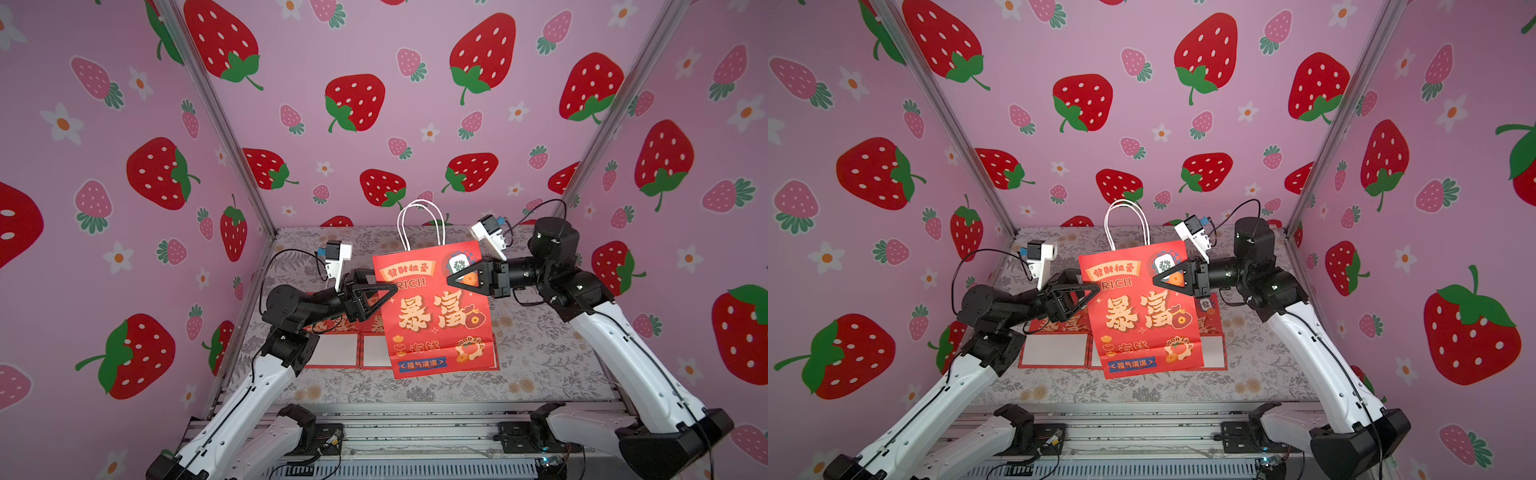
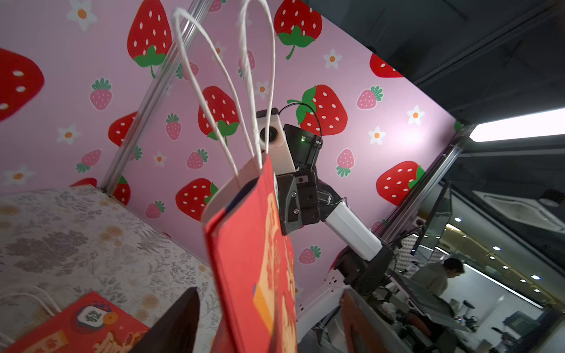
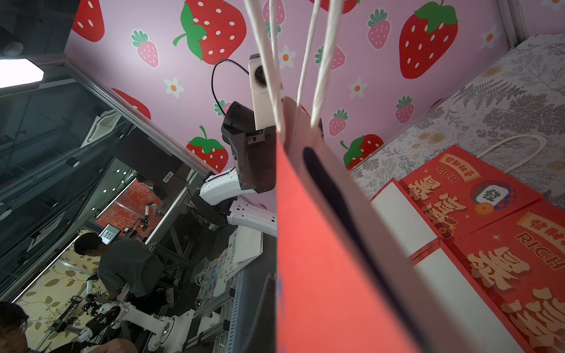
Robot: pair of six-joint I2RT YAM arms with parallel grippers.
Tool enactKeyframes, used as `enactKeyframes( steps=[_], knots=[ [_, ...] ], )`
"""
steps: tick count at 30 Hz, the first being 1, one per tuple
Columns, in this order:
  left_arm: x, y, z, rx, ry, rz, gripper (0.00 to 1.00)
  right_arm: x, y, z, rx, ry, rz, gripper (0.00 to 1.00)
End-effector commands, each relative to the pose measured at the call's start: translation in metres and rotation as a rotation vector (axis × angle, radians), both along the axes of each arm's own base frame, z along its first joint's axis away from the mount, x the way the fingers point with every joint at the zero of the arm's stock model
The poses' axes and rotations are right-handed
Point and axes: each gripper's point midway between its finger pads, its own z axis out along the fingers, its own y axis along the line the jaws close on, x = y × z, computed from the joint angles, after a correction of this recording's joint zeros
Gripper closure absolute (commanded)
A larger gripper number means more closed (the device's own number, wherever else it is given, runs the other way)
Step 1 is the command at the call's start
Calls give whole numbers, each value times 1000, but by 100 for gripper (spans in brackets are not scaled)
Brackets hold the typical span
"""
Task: Put away the paper bag
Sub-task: Press the paper bag.
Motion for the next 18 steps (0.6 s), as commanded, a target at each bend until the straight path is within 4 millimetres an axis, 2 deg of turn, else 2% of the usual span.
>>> enactKeyframes(
  steps=[1,7,9,11,13,16,18],
  knots=[
    [-8,-3,15,8,-66,-18,43,-2,3,17,24,-75,-6,100],
    [-10,-8,12,22,-63,-39,66,3,5,24,42,-98,-33,100],
    [-9,-10,11,27,-59,-42,80,3,5,24,42,-102,-40,100],
    [-7,-10,9,37,-49,-37,100,2,3,24,42,-110,-52,100],
    [-6,-10,6,50,-44,-24,100,1,2,23,41,-115,-63,100],
    [-4,-9,3,60,-38,-5,100,1,0,20,33,-112,-81,83],
    [-1,-8,2,60,-30,12,100,0,-1,17,30,-111,-85,62]
  ],
)
